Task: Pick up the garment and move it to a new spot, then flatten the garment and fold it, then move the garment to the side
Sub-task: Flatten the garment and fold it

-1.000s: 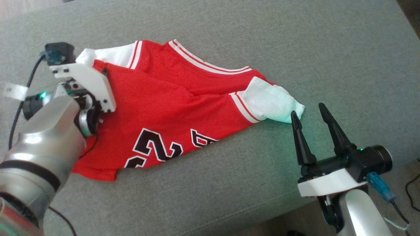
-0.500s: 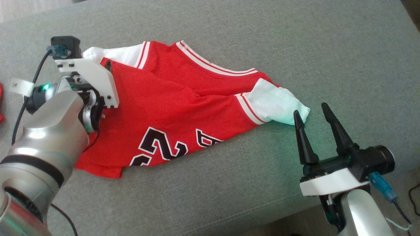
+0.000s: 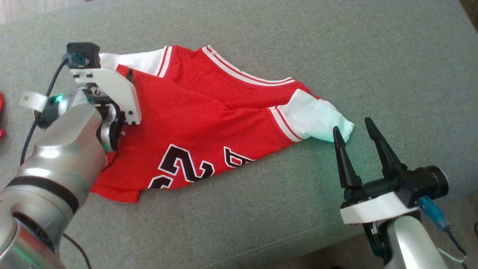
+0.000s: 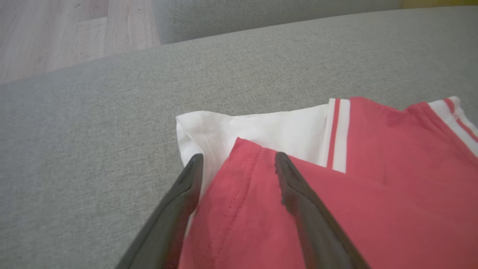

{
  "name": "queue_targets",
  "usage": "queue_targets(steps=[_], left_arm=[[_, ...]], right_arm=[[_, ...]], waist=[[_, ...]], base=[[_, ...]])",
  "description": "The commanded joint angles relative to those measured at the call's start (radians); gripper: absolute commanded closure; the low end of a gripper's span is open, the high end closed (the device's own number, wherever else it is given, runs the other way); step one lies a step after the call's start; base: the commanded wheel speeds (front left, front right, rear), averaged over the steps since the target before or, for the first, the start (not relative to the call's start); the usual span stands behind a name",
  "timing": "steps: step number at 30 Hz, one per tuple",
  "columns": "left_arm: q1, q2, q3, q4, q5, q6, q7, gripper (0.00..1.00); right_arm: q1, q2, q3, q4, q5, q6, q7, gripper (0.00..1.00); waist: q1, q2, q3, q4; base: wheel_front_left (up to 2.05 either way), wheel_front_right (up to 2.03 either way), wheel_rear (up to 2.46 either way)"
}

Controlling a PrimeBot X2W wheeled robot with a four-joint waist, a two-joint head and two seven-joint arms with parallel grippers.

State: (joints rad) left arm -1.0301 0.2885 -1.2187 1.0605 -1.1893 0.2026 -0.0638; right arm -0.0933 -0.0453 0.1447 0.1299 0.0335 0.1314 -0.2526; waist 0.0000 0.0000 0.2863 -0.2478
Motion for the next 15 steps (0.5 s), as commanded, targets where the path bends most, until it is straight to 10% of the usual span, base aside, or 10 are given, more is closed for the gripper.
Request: queue_targets(steps=[1, 15], left_arm=[[-0.068, 0.031, 0.023, -0.004, 0.007, 0.007, -0.014, 0.00], [-0.044, 0.022, 0.023, 0.022, -0.016, -0.027, 0.033, 0.00]], right_arm=[[-0.018, -0.005, 0.019, -0.026, -0.004, -0.001, -0.009, 0.00], [-0.021, -0.005, 0.028, -0.023, -0.004, -0.001, -0.009, 0.00]], waist=[[0.0000, 0.0000, -0.002, -0.001], [0.0000, 0.0000, 0.001, -0.014]], base=[[0.00, 0.00, 0.00], [0.00, 0.00, 0.00]])
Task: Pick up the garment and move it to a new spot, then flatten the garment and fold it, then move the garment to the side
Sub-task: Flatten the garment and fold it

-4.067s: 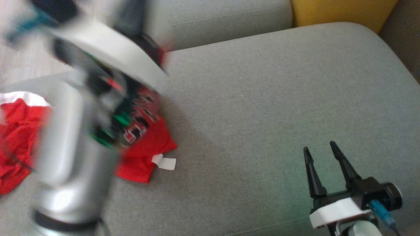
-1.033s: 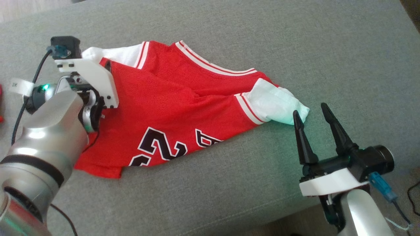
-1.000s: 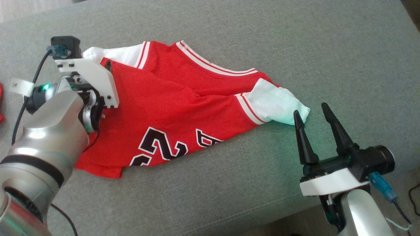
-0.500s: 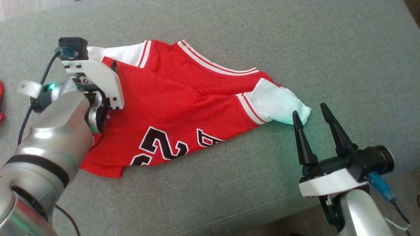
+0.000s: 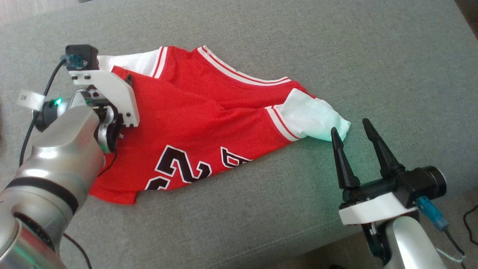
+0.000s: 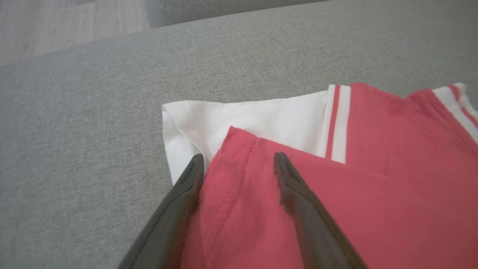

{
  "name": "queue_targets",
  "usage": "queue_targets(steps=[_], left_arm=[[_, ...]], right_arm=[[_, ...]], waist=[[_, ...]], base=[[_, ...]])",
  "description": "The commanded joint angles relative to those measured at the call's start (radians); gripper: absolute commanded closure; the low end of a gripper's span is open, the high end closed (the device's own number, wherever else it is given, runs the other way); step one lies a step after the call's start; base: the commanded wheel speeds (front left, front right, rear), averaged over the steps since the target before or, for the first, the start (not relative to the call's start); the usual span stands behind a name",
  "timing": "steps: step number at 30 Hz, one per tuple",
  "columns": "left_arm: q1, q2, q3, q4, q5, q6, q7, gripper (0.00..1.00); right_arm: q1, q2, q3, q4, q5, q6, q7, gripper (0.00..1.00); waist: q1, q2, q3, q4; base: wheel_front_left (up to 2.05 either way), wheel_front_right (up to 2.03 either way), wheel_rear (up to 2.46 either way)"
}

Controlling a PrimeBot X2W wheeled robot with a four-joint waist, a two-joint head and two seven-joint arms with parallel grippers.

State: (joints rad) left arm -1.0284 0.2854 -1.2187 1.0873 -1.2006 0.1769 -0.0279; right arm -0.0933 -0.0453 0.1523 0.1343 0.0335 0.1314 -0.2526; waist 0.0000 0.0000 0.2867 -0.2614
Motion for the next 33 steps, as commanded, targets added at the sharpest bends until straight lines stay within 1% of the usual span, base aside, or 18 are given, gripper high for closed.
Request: queue_targets(steps=[1, 3, 4, 5, 7, 8, 9, 13, 18, 22, 25, 27, 29, 33], left_arm=[[-0.047, 0.025, 0.023, -0.003, -0.005, -0.004, -0.002, 0.18], [-0.049, 0.024, 0.023, 0.000, -0.006, -0.008, -0.002, 0.52], [-0.049, 0.023, 0.023, 0.001, -0.005, -0.010, -0.002, 0.56], [-0.050, 0.021, 0.022, 0.002, -0.005, -0.011, -0.002, 0.66], [-0.048, 0.020, 0.020, 0.005, -0.004, -0.014, -0.003, 0.80], [-0.047, 0.018, 0.020, 0.006, -0.003, -0.015, -0.004, 0.92], [-0.045, 0.017, 0.019, 0.007, -0.003, -0.017, -0.004, 1.00], [-0.039, 0.008, 0.017, 0.005, -0.004, -0.028, -0.009, 1.00], [-0.036, 0.003, 0.029, -0.024, -0.006, -0.048, -0.069, 1.00], [0.001, 0.007, 0.026, -0.095, 0.001, -0.073, -0.126, 1.00], [0.064, 0.025, 0.020, -0.189, 0.000, -0.083, -0.155, 1.00], [0.115, 0.048, 0.013, -0.272, 0.002, -0.075, -0.169, 1.00], [0.169, 0.081, 0.006, -0.372, 0.008, -0.050, -0.180, 1.00], [0.300, 0.161, -0.006, -0.616, 0.003, 0.027, -0.189, 1.00]], right_arm=[[-0.020, -0.005, 0.019, -0.027, -0.004, -0.001, -0.009, 0.00], [-0.018, -0.005, 0.017, -0.025, -0.005, -0.001, -0.009, 0.00], [-0.017, -0.005, 0.017, -0.025, -0.005, -0.001, -0.009, 0.00], [-0.016, -0.005, 0.016, -0.024, -0.004, -0.001, -0.009, 0.00], [-0.017, -0.005, 0.017, -0.022, -0.003, -0.001, -0.009, 0.00], [-0.017, -0.005, 0.017, -0.022, -0.003, -0.001, -0.009, 0.00], [-0.017, -0.005, 0.017, -0.021, -0.003, -0.001, -0.009, 0.00], [-0.015, -0.005, 0.014, -0.020, -0.004, -0.001, -0.009, 0.00], [-0.005, -0.005, 0.008, -0.016, -0.008, -0.001, -0.009, 0.00], [0.011, -0.005, -0.006, -0.015, -0.009, -0.001, -0.009, 0.00], [0.031, -0.005, -0.024, -0.017, -0.011, -0.001, -0.009, 0.00], [0.048, -0.005, -0.038, -0.019, -0.013, -0.001, -0.009, 0.00], [0.066, -0.005, -0.050, -0.021, -0.015, -0.001, -0.009, 0.00], [0.090, -0.005, -0.064, -0.024, -0.015, -0.001, -0.009, 0.00]], waist=[[0.0000, 0.0000, 0.000, 0.000], [0.0000, 0.0000, -0.001, 0.001], [0.0000, 0.0000, -0.001, 0.001], [0.0000, 0.0000, -0.002, 0.002], [0.0000, 0.0000, -0.005, 0.004], [0.0000, 0.0000, -0.007, 0.006], [0.0000, 0.0000, -0.008, 0.007], [0.0000, 0.0000, -0.015, 0.017], [0.0000, 0.0000, -0.033, 0.033], [0.0000, 0.0000, -0.057, 0.049], [0.0000, 0.0000, -0.080, 0.065], [0.0000, 0.0000, -0.097, 0.079], [0.0000, 0.0000, -0.112, 0.092], [0.0000, 0.0000, -0.131, 0.113]], base=[[0.00, 0.00, 0.00], [0.00, 0.00, 0.00], [0.00, 0.00, 0.00], [0.00, 0.00, 0.00], [0.00, 0.00, 0.00], [0.00, 0.00, 0.00], [0.00, 0.00, 0.00], [0.00, 0.00, 0.00], [0.00, 0.00, 0.00], [0.00, 0.00, 0.00], [0.00, 0.00, 0.00], [0.00, 0.00, 0.00], [0.00, 0.00, 0.00], [0.00, 0.00, 0.00]])
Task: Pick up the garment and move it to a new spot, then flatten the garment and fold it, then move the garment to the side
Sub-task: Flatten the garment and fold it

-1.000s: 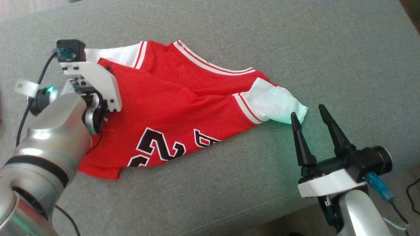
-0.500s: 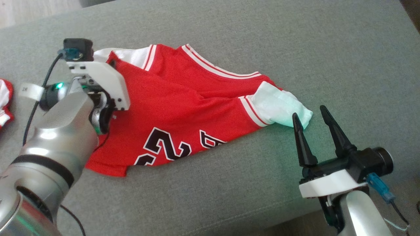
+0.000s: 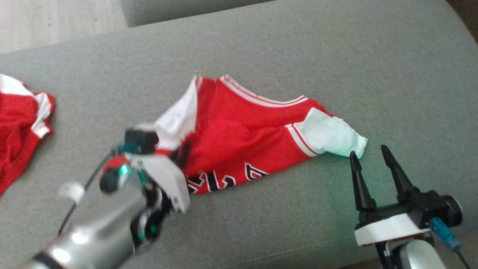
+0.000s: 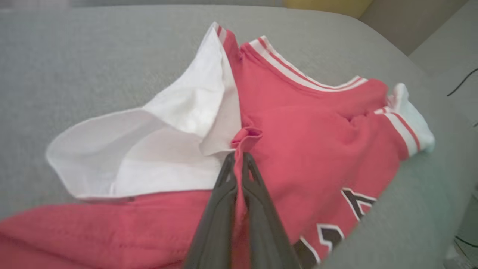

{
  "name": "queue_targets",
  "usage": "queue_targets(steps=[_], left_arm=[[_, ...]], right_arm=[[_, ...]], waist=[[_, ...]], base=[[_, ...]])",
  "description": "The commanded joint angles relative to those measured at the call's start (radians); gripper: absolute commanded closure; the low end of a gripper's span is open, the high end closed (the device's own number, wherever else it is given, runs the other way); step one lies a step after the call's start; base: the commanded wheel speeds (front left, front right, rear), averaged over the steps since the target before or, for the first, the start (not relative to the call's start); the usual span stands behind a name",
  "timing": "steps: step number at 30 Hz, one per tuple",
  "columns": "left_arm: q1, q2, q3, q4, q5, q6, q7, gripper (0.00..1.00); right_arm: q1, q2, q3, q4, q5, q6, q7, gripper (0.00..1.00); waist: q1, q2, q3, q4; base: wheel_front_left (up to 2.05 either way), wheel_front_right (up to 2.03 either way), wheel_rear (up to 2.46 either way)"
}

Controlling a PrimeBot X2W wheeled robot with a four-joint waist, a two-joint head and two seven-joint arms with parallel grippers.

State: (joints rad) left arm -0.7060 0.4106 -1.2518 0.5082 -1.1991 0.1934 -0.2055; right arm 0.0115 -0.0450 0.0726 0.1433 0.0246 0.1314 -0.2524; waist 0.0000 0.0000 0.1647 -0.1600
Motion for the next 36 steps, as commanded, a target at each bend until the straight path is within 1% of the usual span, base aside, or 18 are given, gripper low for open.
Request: queue_targets(steps=[1, 6, 7, 8, 9, 10, 11, 12, 14, 17, 19, 22, 25, 28, 32, 34, 36], left_arm=[[0.012, 0.058, 0.023, -0.101, -0.001, 0.033, -0.011, 1.00], [0.155, 0.166, 0.019, -0.390, -0.022, 0.129, -0.019, 1.00], [0.155, 0.166, 0.019, -0.390, -0.022, 0.129, -0.019, 1.00], [0.176, 0.183, 0.025, -0.438, -0.029, 0.141, -0.023, 1.00], [0.197, 0.198, 0.033, -0.481, -0.039, 0.152, -0.027, 0.93], [0.213, 0.214, 0.037, -0.519, -0.041, 0.160, -0.030, 0.61], [0.228, 0.229, 0.037, -0.553, -0.041, 0.165, -0.032, 0.35], [0.261, 0.250, 0.038, -0.612, -0.063, 0.162, -0.032, 0.00], [0.290, 0.270, 0.040, -0.656, -0.088, 0.155, -0.030, 0.00], [0.308, 0.299, 0.066, -0.692, -0.095, 0.170, -0.038, 0.00], [0.315, 0.305, 0.112, -0.715, -0.102, 0.182, -0.046, 0.00], [0.323, 0.301, 0.219, -0.730, -0.105, 0.212, -0.054, 0.00], [0.316, 0.296, 0.274, -0.708, -0.066, 0.243, -0.055, 0.00], [0.301, 0.275, 0.267, -0.678, -0.044, 0.250, -0.052, 0.00], [0.271, 0.229, 0.240, -0.642, -0.049, 0.246, -0.007, 0.00], [0.259, 0.222, 0.228, -0.602, -0.046, 0.260, 0.018, 0.00], [0.239, 0.227, 0.216, -0.553, -0.025, 0.283, 0.034, 0.00]], right_arm=[[-0.011, -0.005, 0.014, -0.035, -0.006, -0.001, -0.009, 0.00], [0.003, -0.005, 0.010, -0.040, -0.006, -0.001, -0.009, 0.00], [0.003, -0.005, 0.010, -0.040, -0.006, -0.001, -0.009, 0.00], [0.005, -0.005, 0.008, -0.040, -0.007, -0.001, -0.009, 0.00], [0.007, -0.005, 0.006, -0.041, -0.008, -0.001, -0.009, 0.00], [0.009, -0.005, 0.005, -0.040, -0.010, -0.001, -0.009, 0.00], [0.010, -0.005, 0.005, -0.040, -0.011, -0.001, -0.009, 0.00], [0.010, -0.005, 0.007, -0.037, -0.014, -0.001, -0.009, 0.00], [0.007, -0.005, 0.007, -0.035, -0.015, -0.001, -0.009, 0.00], [0.006, -0.005, 0.008, -0.033, -0.016, -0.001, -0.009, 0.00], [0.007, -0.005, 0.009, -0.032, -0.017, -0.001, -0.009, 0.00], [0.008, -0.005, 0.010, -0.033, -0.017, -0.001, -0.009, 0.00], [0.005, -0.005, 0.016, -0.032, -0.016, -0.001, -0.009, 0.00], [0.000, -0.005, 0.028, -0.028, -0.013, -0.001, -0.009, 0.00], [-0.005, -0.005, 0.034, -0.028, -0.008, -0.001, -0.009, 0.00], [-0.006, -0.005, 0.037, -0.027, -0.005, -0.001, -0.009, 0.00], [-0.007, -0.005, 0.038, -0.029, -0.002, -0.001, -0.009, 0.00]], waist=[[0.0000, 0.0000, -0.012, 0.016], [0.0000, 0.0000, -0.020, 0.034], [0.0000, 0.0000, -0.020, 0.034], [0.0000, 0.0000, -0.020, 0.038], [0.0000, 0.0000, -0.021, 0.042], [0.0000, 0.0000, -0.022, 0.045], [0.0000, 0.0000, -0.023, 0.046], [0.0000, 0.0000, -0.026, 0.048], [0.0000, 0.0000, -0.028, 0.048], [0.0000, 0.0000, -0.033, 0.046], [0.0000, 0.0000, -0.035, 0.045], [0.0000, 0.0000, -0.036, 0.044], [0.0000, 0.0000, -0.036, 0.037], [0.0000, 0.0000, -0.036, 0.023], [0.0000, 0.0000, -0.031, 0.004], [0.0000, 0.0000, -0.028, -0.006], [0.0000, 0.0000, -0.023, -0.016]], base=[[0.00, 0.00, 0.00], [0.00, 0.00, 0.00], [0.00, 0.00, 0.00], [0.00, 0.00, 0.00], [0.00, 0.00, 0.00], [0.00, 0.00, 0.00], [0.00, 0.00, 0.00], [0.00, 0.00, 0.00], [0.00, 0.00, 0.00], [0.00, 0.00, 0.00], [0.00, 0.00, 0.00], [0.00, 0.00, 0.00], [0.00, 0.00, 0.00], [0.00, 0.00, 0.00], [0.00, 0.00, 0.00], [0.00, 0.00, 0.00], [0.00, 0.00, 0.00]])
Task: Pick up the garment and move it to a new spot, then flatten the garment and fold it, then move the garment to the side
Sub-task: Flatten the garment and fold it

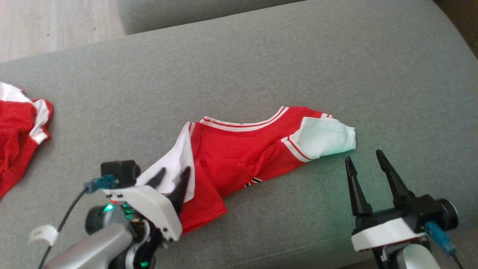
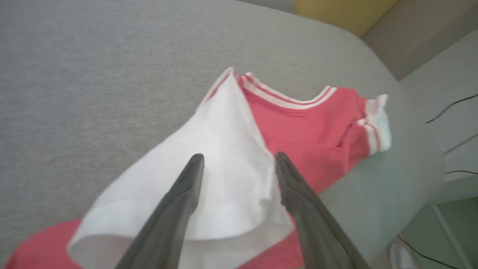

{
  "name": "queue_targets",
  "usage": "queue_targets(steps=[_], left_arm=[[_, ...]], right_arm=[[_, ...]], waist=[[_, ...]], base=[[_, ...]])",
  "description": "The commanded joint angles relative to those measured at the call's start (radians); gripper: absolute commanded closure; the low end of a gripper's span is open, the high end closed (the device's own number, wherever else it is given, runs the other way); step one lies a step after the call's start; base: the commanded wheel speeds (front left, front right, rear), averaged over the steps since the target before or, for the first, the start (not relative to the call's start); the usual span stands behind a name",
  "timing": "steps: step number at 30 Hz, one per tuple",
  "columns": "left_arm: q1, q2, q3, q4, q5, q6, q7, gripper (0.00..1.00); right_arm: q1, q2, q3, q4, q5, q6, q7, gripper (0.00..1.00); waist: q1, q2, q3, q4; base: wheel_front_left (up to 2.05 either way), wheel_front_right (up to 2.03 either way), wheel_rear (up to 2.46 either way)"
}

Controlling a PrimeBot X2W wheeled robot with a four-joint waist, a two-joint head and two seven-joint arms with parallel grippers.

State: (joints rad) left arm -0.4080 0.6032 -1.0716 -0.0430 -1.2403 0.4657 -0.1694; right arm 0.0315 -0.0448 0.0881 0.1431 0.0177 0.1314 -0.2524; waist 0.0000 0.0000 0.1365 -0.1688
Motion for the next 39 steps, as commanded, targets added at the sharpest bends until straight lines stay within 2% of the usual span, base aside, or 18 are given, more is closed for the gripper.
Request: queue_targets(steps=[1, 2, 3, 7, 10, 19, 22, 27, 28, 29, 34, 39], left_arm=[[-0.066, 0.034, 0.033, 0.019, 0.018, 0.014, 0.006, 0.00], [-0.073, 0.032, 0.030, 0.038, 0.016, 0.010, 0.018, 0.20], [-0.086, 0.036, 0.022, 0.057, 0.024, 0.003, 0.029, 1.00], [-0.155, 0.046, 0.015, 0.132, 0.039, -0.044, 0.070, 1.00], [-0.239, 0.056, 0.051, 0.187, 0.048, -0.078, 0.071, 1.00], [-0.486, 0.107, 0.116, 0.355, 0.119, -0.146, 0.079, 1.00], [-0.559, 0.103, 0.116, 0.432, 0.156, -0.171, 0.071, 1.00], [-0.647, 0.071, 0.117, 0.585, 0.221, -0.201, -0.009, 1.00], [-0.649, 0.043, 0.118, 0.658, 0.216, -0.215, -0.023, 0.21], [-0.647, 0.032, 0.117, 0.693, 0.213, -0.221, -0.025, 0.00], [-0.625, -0.003, 0.107, 0.801, 0.211, -0.261, -0.047, 0.00], [-0.578, -0.023, 0.118, 0.813, 0.199, -0.253, -0.068, 0.00]], right_arm=[[-0.029, -0.005, 0.022, -0.029, 0.007, -0.001, -0.009, 0.00], [-0.030, -0.005, 0.022, -0.029, 0.007, -0.001, -0.009, 0.00], [-0.031, -0.005, 0.022, -0.028, 0.008, -0.001, -0.009, 0.00], [-0.041, -0.005, 0.025, -0.024, 0.010, -0.001, -0.009, 0.00], [-0.056, -0.005, 0.031, -0.022, 0.013, -0.001, -0.009, 0.00], [-0.093, -0.005, 0.061, -0.016, 0.040, -0.001, -0.009, 0.00], [-0.096, -0.005, 0.068, -0.011, 0.052, -0.001, -0.009, 0.00], [-0.103, -0.005, 0.076, -0.012, 0.068, -0.001, -0.009, 0.00], [-0.104, -0.005, 0.076, -0.012, 0.072, -0.001, -0.009, 0.00], [-0.104, -0.005, 0.076, -0.012, 0.073, -0.001, -0.009, 0.00], [-0.098, -0.005, 0.063, -0.016, 0.076, -0.001, -0.009, 0.00], [-0.085, -0.005, 0.040, -0.018, 0.067, -0.001, -0.009, 0.00]], waist=[[0.0000, 0.0000, 0.008, -0.012], [0.0000, 0.0000, 0.010, -0.015], [0.0000, 0.0000, 0.012, -0.019], [0.0000, 0.0000, 0.018, -0.034], [0.0000, 0.0000, 0.018, -0.051], [0.0000, 0.0000, 0.029, -0.139], [0.0000, 0.0000, 0.035, -0.173], [0.0000, 0.0000, 0.054, -0.217], [0.0000, 0.0000, 0.058, -0.226], [0.0000, 0.0000, 0.059, -0.228], [0.0000, 0.0000, 0.061, -0.223], [0.0000, 0.0000, 0.050, -0.187]], base=[[0.00, 0.00, 0.00], [0.00, 0.00, 0.00], [0.00, 0.00, 0.00], [0.00, 0.00, 0.00], [0.00, 0.00, 0.00], [0.00, 0.00, 0.00], [0.00, 0.00, 0.00], [0.00, 0.00, 0.00], [0.00, 0.00, 0.00], [0.00, 0.00, 0.00], [0.00, 0.00, 0.00], [0.00, 0.00, 0.00]])
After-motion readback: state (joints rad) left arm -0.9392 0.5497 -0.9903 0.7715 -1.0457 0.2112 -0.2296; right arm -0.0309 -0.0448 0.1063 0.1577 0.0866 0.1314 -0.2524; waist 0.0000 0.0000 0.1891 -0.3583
